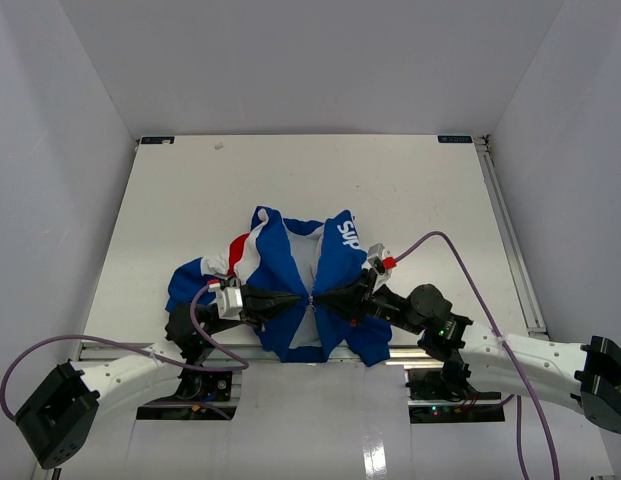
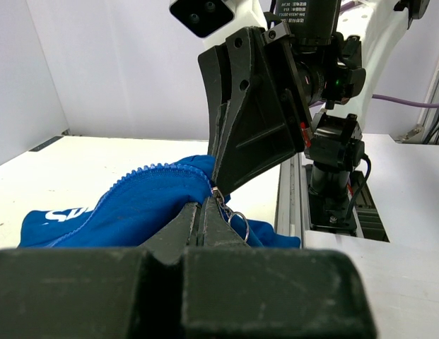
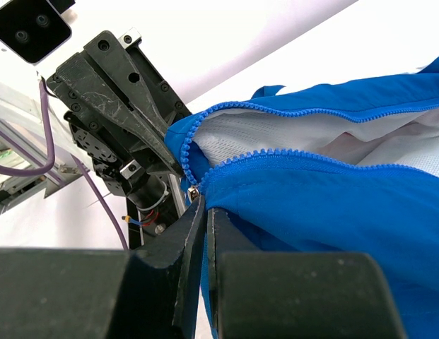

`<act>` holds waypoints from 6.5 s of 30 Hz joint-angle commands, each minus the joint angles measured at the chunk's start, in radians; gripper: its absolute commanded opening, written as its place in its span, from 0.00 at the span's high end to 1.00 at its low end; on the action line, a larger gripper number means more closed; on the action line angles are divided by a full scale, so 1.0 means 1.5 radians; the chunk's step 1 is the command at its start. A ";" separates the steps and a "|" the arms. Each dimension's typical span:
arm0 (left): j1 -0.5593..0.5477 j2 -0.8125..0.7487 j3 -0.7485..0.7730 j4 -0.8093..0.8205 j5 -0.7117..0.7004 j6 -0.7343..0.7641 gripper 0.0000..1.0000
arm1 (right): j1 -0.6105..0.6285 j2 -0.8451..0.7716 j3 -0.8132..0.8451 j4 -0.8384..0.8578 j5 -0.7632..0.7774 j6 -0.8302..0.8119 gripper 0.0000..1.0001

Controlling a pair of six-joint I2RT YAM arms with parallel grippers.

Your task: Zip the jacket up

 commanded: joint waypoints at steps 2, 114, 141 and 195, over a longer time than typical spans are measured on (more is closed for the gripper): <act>0.000 0.006 -0.064 0.003 0.032 0.005 1.00 | 0.000 -0.018 -0.001 0.045 0.018 0.007 0.92; 0.000 0.031 0.022 -0.129 0.025 -0.076 0.77 | -0.002 -0.019 -0.008 0.077 -0.031 -0.070 0.92; 0.000 0.025 0.014 -0.044 0.032 -0.130 0.69 | -0.003 0.009 -0.013 0.077 -0.038 -0.064 0.92; 0.000 0.092 0.055 -0.178 0.143 -0.081 1.00 | -0.004 0.016 0.040 0.068 -0.003 -0.086 0.92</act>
